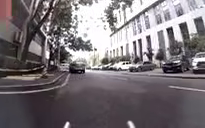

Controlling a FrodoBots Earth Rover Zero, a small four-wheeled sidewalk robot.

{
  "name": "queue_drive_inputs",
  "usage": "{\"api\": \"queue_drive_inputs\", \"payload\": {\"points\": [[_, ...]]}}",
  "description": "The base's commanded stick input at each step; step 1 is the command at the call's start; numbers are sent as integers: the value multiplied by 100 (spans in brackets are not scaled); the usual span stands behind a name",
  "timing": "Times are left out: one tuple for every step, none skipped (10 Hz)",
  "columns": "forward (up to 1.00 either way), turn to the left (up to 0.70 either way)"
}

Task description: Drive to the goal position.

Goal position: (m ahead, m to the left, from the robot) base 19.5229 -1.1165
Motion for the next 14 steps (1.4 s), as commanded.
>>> {"api": "queue_drive_inputs", "payload": {"points": [[0, 0], [0, 15], [0, 42], [0, 45], [0, 45], [0, 45], [2, 44], [45, 27], [45, 27], [45, 27], [45, 27], [45, 27], [45, 27], [45, 27]]}}
